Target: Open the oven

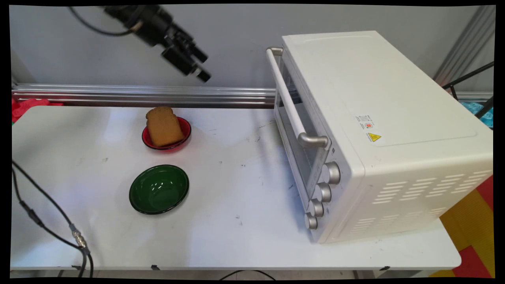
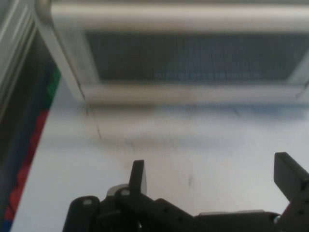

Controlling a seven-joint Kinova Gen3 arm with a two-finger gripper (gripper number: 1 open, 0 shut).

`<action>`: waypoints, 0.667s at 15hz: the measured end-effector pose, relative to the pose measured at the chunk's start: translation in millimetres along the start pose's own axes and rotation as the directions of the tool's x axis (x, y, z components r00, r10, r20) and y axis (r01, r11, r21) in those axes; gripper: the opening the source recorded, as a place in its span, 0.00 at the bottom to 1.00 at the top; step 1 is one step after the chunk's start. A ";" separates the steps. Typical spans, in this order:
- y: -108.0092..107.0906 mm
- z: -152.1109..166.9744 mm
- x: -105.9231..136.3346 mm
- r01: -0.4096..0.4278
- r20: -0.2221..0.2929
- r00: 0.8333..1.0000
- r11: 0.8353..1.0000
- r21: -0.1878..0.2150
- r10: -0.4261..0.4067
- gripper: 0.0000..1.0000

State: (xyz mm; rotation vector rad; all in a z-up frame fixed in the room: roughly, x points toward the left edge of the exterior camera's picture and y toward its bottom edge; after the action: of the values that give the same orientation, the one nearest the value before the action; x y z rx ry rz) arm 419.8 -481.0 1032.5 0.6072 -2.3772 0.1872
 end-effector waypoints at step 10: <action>10.9 20.1 83.5 -0.034 -0.070 0.997 0.998 -0.043 0.031 1.00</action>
State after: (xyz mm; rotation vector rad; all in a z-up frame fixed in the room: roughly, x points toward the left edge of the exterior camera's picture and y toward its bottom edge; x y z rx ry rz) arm 347.3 -508.5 1070.9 0.5326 -2.3187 0.1671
